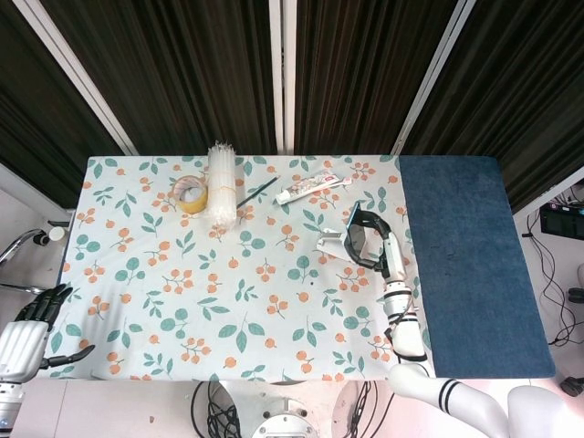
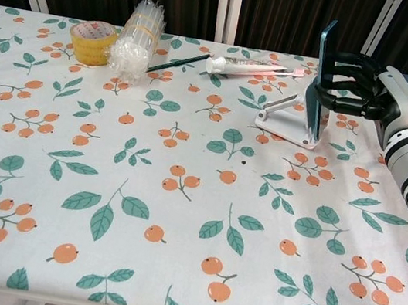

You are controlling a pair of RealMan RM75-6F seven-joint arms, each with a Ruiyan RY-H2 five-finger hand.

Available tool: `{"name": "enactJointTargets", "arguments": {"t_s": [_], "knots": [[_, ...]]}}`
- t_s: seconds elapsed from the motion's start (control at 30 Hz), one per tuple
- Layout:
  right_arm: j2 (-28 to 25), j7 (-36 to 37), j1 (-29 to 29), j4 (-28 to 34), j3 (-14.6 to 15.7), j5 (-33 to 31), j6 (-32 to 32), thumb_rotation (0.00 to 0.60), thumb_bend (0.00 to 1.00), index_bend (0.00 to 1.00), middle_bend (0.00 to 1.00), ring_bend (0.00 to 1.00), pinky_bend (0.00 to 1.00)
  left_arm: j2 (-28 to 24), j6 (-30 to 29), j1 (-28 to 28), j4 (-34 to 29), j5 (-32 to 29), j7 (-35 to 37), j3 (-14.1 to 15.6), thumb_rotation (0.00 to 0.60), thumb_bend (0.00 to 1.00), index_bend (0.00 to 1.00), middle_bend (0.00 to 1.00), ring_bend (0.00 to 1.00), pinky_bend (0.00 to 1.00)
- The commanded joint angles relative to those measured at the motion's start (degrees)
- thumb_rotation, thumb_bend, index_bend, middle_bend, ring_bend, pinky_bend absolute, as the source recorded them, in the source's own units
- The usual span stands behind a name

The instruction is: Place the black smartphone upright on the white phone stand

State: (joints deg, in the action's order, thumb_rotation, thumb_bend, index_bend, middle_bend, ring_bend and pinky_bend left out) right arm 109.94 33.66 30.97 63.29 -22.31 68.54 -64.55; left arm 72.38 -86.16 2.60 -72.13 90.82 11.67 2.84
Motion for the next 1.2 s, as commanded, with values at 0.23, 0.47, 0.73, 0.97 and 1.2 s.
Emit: {"name": "enactJointTargets", "arguments": {"t_s": [0.23,0.47,0.73,0.97,1.2], "knots": [[0.13,0.2,0.09,-0.77,0.05,0.23,0.28,0.6,0.34,0.64,0.3,0.27,0.0,0.26,0.15,-0.11,0.07,-0.07,-0.04,0.08,0.315,0.05,0.07,0.05,0.08,0.22],[0.33,0.99,0.18,-1.07,0.23,0.75,0.37,0.6,0.34,0.64,0.3,0.27,0.0,0.18,0.21,-0.03,0.25,-0.06,0.08,-0.04,0.317,0.05,0.07,0.05,0.08,0.22],[0.96,2.14,0.32,-2.51,0.26,0.76,0.92,0.6,0.34,0.64,0.3,0.27,0.0,0.6,0.52,-0.09,0.78,-0.14,0.42,0.1,0.315,0.05,0.07,0.05,0.08,0.22],[1.23,2.33,0.35,-3.09,0.37,1.05,0.78,0.6,0.34,0.65,0.3,0.27,0.0,0.68,0.41,-0.03,0.99,-0.08,0.64,-0.02,0.312,0.05,0.07,0.05,0.08,0.22],[1.38,2.52,0.37,-3.64,0.42,1.01,1.08,0.6,0.34,0.65,0.3,0.27,0.0,0.86,0.52,-0.19,1.19,-0.21,0.74,0.09,0.315,0.05,0.07,0.05,0.08,0.22]]}}
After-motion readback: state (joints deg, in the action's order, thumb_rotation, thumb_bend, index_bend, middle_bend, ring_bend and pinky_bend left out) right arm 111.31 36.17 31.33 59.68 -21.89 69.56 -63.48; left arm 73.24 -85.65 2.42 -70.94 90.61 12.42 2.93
